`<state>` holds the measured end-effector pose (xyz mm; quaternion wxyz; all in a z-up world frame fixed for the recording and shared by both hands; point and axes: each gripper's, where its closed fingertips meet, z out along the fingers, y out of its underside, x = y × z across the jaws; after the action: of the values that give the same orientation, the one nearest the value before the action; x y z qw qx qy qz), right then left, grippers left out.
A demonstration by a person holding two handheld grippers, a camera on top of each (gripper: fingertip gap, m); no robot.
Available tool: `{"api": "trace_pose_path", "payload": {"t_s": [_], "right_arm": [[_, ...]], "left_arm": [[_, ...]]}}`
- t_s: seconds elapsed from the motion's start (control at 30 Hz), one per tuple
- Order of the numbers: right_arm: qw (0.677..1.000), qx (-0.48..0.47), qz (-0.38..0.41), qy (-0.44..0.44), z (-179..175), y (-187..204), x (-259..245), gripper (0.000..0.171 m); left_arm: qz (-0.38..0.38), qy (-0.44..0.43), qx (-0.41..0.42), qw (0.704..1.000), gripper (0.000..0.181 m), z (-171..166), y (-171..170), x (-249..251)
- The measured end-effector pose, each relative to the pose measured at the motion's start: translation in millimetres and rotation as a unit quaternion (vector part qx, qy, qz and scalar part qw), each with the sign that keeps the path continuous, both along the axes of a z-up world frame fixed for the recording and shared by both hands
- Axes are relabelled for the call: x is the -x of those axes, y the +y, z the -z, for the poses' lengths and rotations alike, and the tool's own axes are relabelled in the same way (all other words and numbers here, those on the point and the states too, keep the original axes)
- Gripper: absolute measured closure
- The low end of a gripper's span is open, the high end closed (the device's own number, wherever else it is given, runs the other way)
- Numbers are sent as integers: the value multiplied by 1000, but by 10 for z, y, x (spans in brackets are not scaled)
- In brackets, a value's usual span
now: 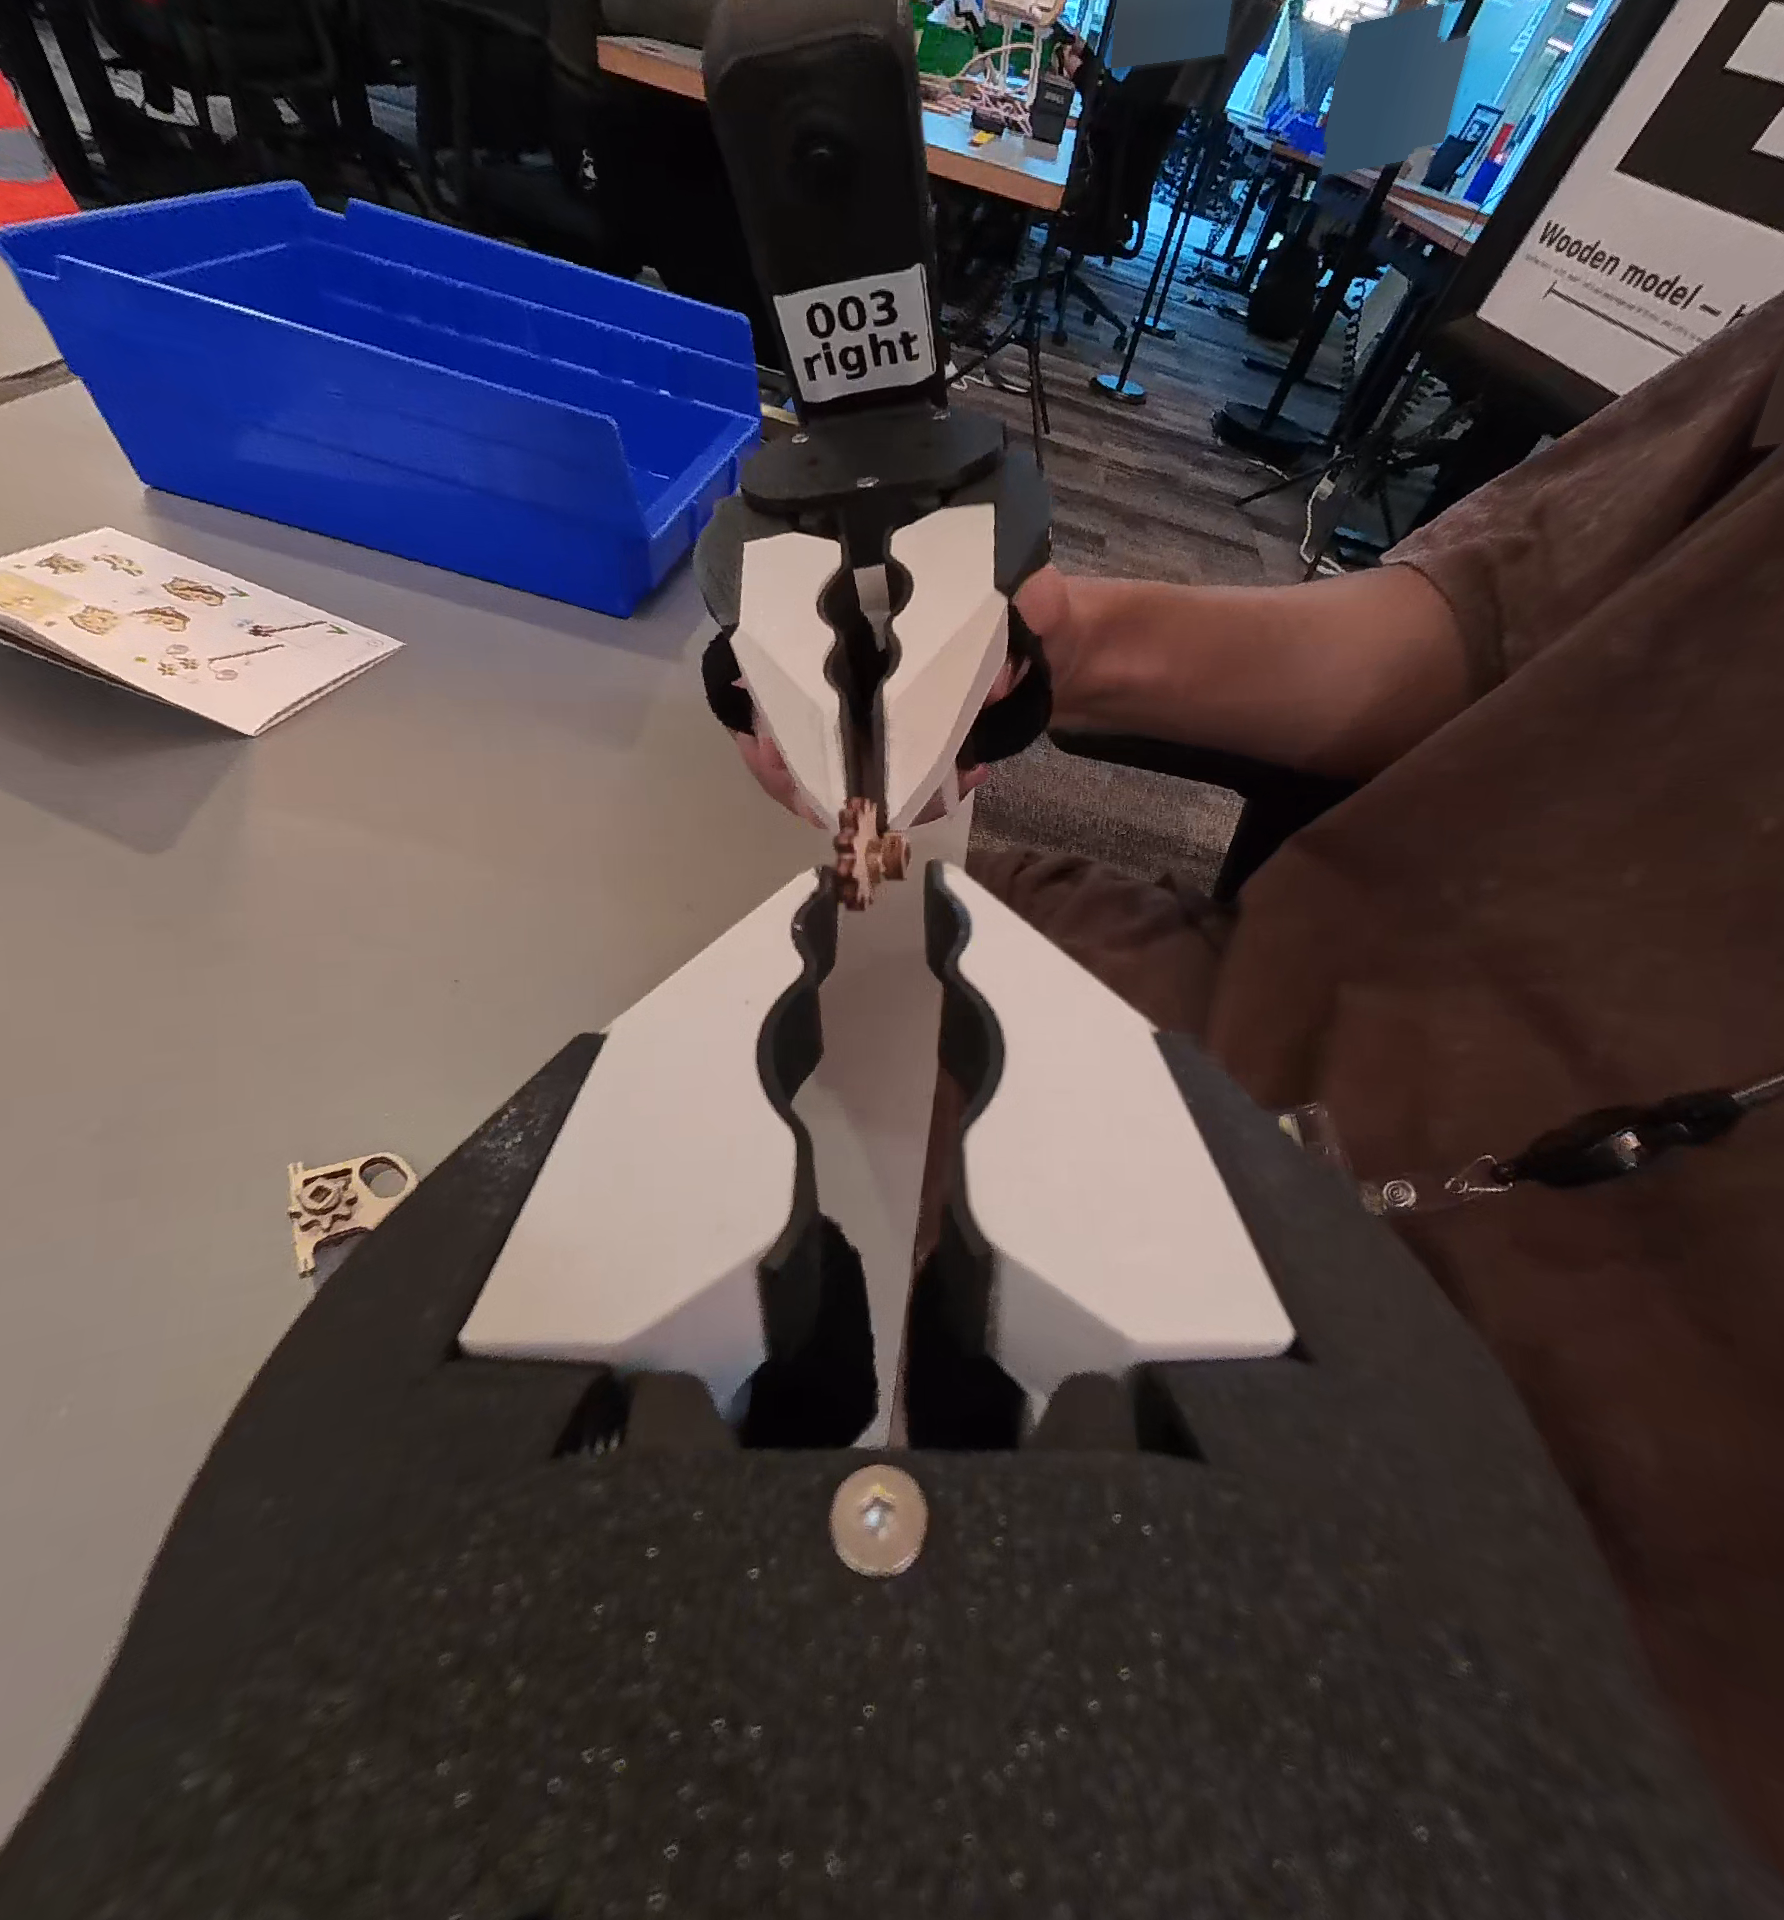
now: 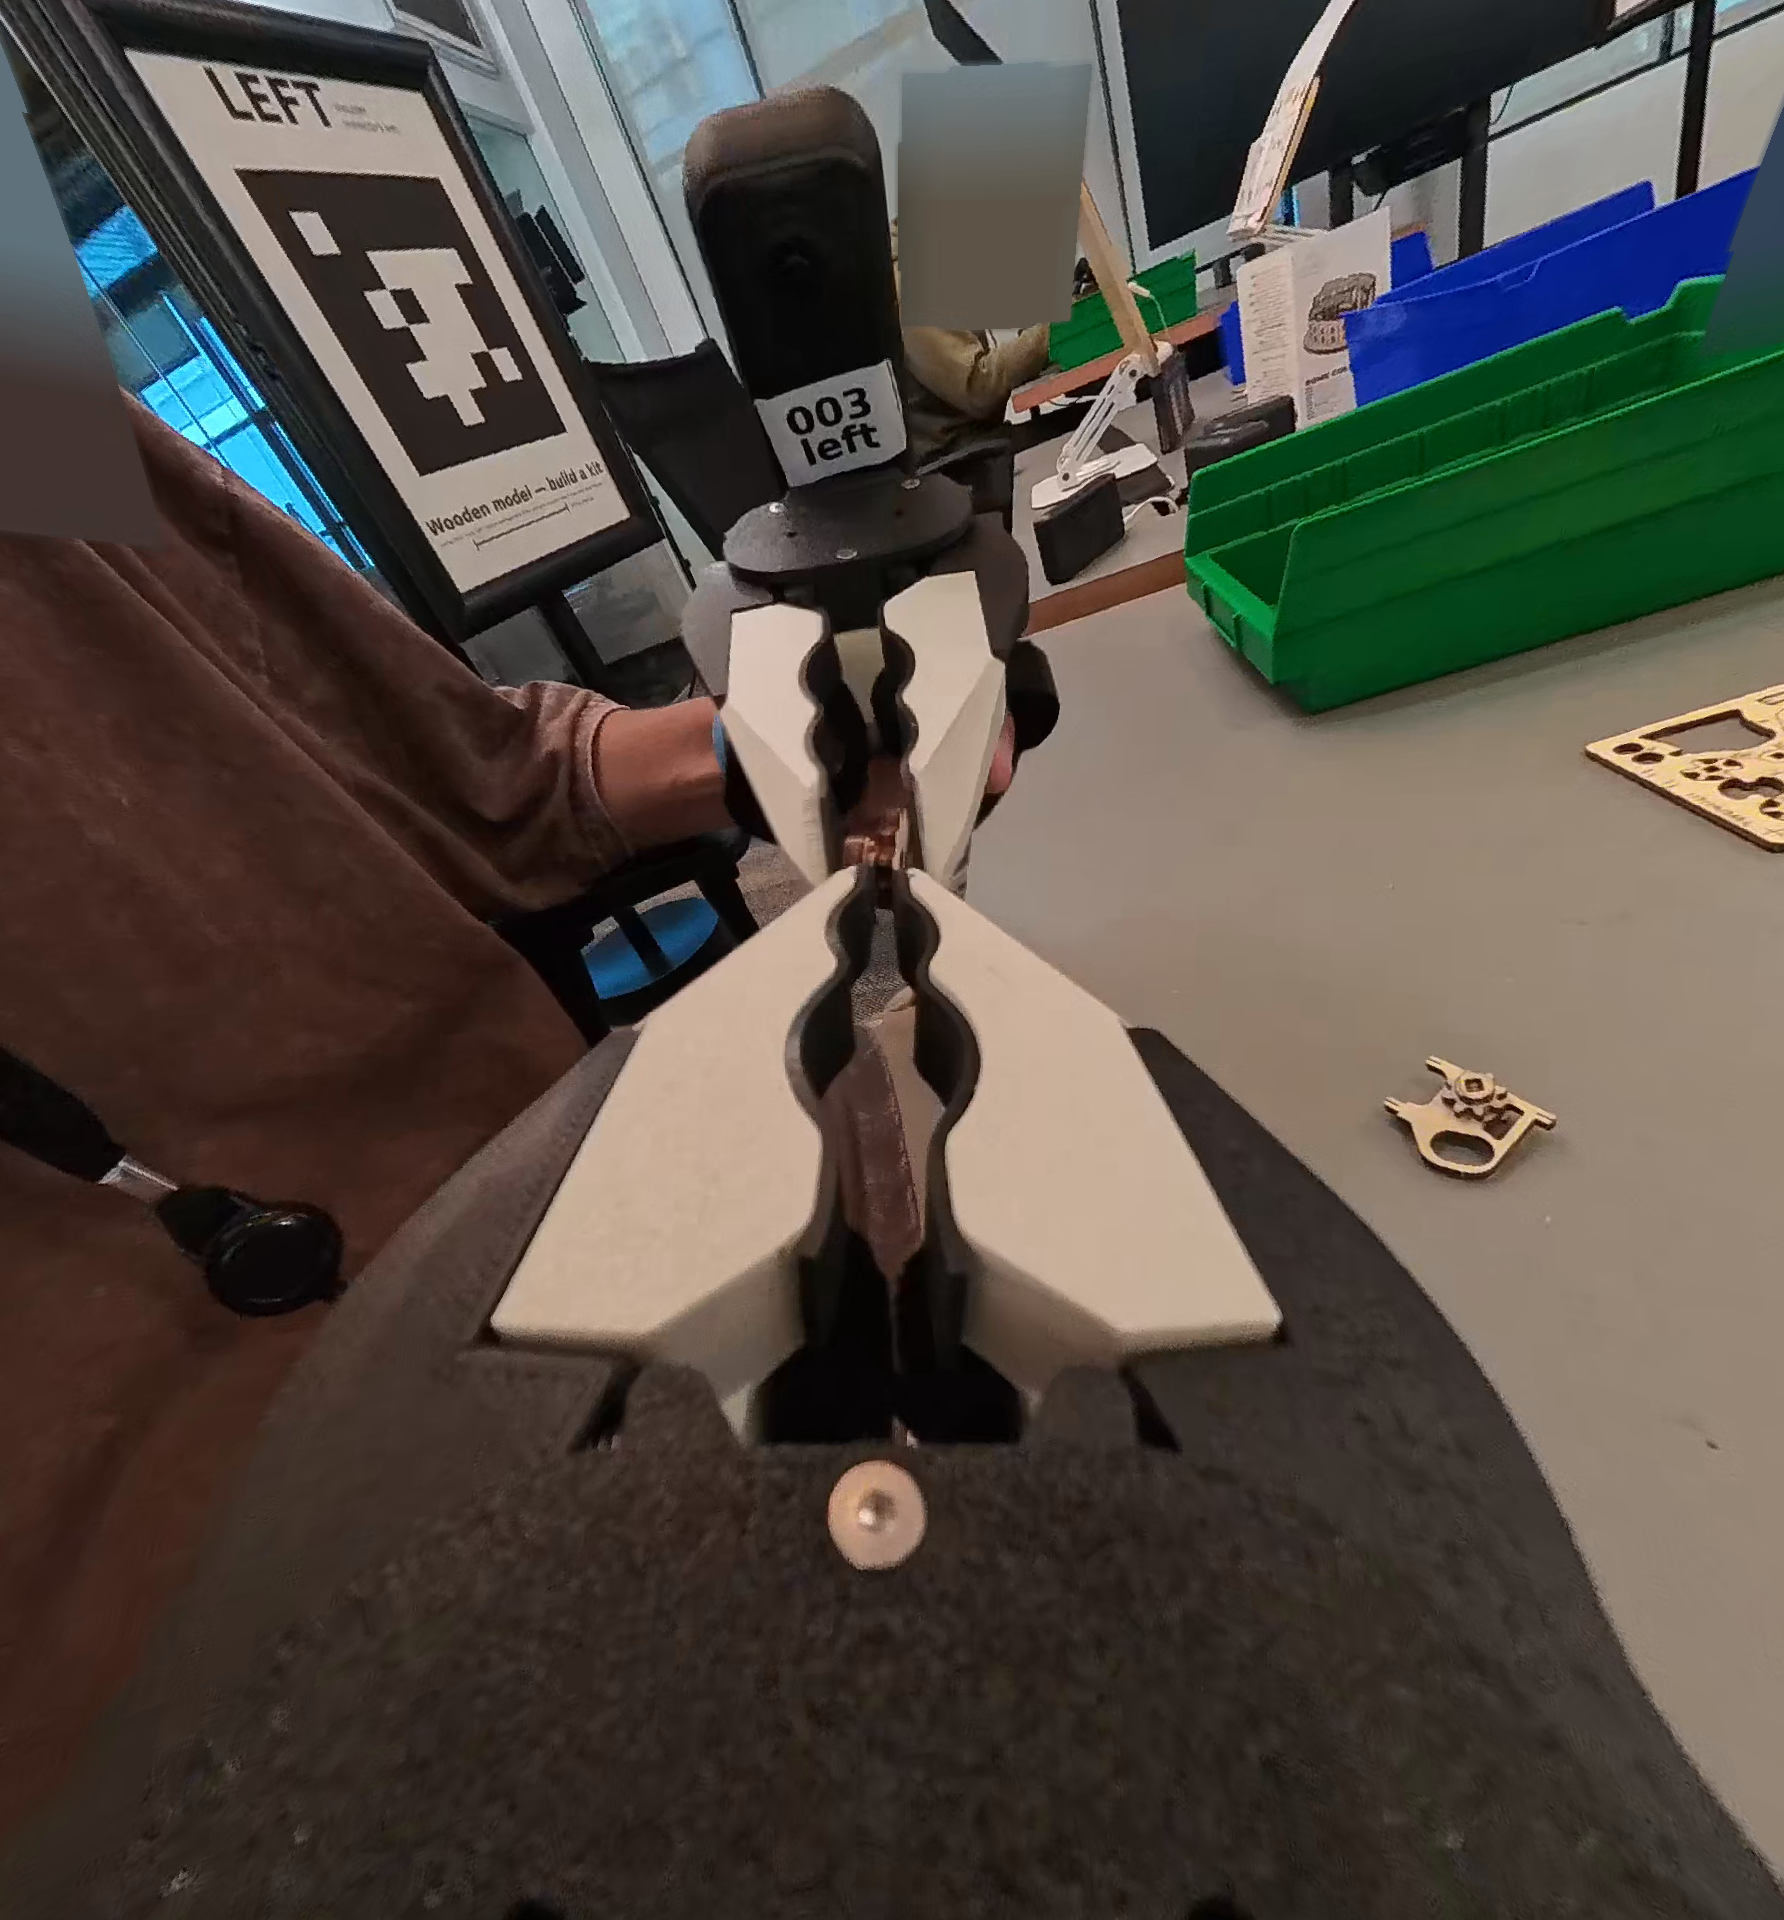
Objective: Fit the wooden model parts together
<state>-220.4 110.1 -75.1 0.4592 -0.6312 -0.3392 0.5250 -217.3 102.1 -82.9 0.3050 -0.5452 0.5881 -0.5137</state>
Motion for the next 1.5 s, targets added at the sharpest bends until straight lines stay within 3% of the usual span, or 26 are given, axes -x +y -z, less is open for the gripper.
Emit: {"api": "trace_pose_path", "payload": {"t_s": [0.47, 0.67, 0.8, 1.17, 1.33, 1.43, 1.5], "right_arm": [[1000, 12, 1, -7, 41, -13, -22, 168], [999, 3, 17, -28, 90, 15, -32, 168], [999, 8, 12, -37, 127, 9, -35, 168], [998, 4, 16, -53, 174, 4, -27, 168], [998, -2, 20, -59, 178, 1, -29, 168], [997, -5, 26, -73, 219, 21, -40, 168], [997, -4, 21, -76, 232, 6, -21, 168]], "left_arm": [[1, 4, -12, 1000, 180, 43, 8, -2], [1, 10, 0, 1000, 179, 84, 14, -6], [13, 15, 9, 1000, 165, 95, -21, -4], [1, 29, -15, 999, 180, 162, 15, -7], [6, 25, -5, 1000, 179, 158, 0, -6], [10, 32, 5, 999, 163, 166, -21, -20], [8, 36, 3, 999, 166, 187, -23, -34]]}}
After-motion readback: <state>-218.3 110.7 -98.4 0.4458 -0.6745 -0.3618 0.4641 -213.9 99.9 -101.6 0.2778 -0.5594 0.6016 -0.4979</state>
